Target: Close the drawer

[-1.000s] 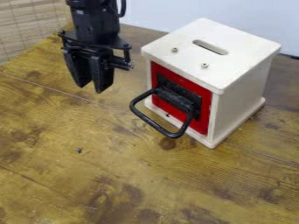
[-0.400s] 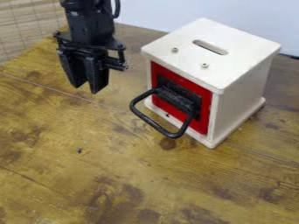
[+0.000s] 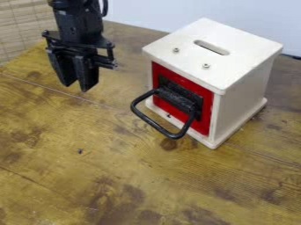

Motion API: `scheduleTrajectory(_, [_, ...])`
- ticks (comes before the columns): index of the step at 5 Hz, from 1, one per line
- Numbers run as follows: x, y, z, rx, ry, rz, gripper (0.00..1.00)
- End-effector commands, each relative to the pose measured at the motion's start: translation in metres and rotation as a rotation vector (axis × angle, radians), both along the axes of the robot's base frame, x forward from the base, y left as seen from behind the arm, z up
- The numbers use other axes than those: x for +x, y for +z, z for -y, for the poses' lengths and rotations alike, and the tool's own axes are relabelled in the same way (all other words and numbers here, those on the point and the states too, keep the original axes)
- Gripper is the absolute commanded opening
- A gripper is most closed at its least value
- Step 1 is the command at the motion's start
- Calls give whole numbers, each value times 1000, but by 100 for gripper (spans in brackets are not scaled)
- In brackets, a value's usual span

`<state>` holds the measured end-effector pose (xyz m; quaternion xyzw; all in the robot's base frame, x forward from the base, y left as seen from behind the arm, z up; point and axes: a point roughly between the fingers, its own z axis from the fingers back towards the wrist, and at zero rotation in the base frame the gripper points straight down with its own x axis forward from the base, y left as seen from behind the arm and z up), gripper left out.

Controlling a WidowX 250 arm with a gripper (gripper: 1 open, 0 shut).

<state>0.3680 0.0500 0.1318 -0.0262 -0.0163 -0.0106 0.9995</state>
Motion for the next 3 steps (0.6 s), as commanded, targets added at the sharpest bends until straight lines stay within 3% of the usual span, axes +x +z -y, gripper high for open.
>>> scheduleTrajectory(1, [4, 27, 3, 5, 1, 74, 0])
scheduleTrajectory(3, [6, 32, 19, -11, -19, 82, 0])
